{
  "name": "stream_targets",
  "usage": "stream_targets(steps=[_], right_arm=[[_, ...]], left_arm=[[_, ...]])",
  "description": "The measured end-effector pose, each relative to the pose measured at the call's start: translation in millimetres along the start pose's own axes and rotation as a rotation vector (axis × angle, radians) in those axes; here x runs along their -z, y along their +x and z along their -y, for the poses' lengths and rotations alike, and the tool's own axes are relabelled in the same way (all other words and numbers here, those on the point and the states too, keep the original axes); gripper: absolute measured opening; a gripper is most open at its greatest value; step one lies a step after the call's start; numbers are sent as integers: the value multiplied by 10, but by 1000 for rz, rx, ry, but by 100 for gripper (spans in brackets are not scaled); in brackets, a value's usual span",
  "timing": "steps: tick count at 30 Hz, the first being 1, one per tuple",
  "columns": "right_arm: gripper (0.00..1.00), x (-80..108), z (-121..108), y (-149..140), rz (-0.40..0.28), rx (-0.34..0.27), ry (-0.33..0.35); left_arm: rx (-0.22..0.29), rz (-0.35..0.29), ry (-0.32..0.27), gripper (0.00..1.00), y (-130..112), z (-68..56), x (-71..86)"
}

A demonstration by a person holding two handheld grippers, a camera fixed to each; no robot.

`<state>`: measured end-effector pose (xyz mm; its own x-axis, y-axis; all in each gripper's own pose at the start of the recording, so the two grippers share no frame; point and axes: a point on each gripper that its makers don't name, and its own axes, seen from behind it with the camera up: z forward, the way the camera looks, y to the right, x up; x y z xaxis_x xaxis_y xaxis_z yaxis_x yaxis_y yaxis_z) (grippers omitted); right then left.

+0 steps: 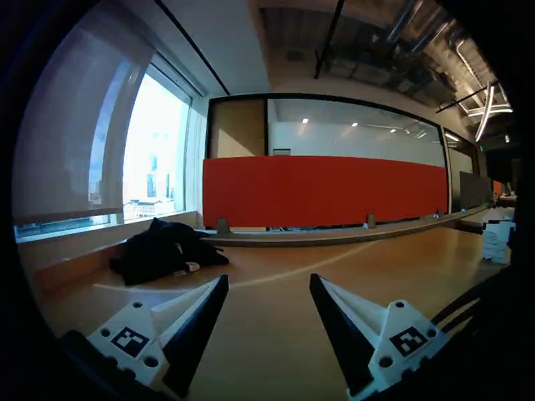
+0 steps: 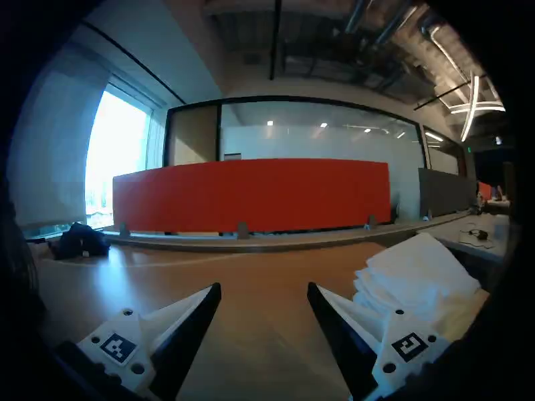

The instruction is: Fold towel

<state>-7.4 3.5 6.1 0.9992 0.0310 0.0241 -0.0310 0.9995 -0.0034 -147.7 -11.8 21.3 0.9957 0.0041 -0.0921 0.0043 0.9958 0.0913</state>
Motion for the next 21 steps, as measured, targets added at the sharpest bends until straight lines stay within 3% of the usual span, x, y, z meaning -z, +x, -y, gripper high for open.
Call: stream_targets(steps=[21], right_arm=[[100, 39, 42, 29, -23, 31, -4]], left_arm=[[0, 0, 0, 90, 2, 6, 3]])
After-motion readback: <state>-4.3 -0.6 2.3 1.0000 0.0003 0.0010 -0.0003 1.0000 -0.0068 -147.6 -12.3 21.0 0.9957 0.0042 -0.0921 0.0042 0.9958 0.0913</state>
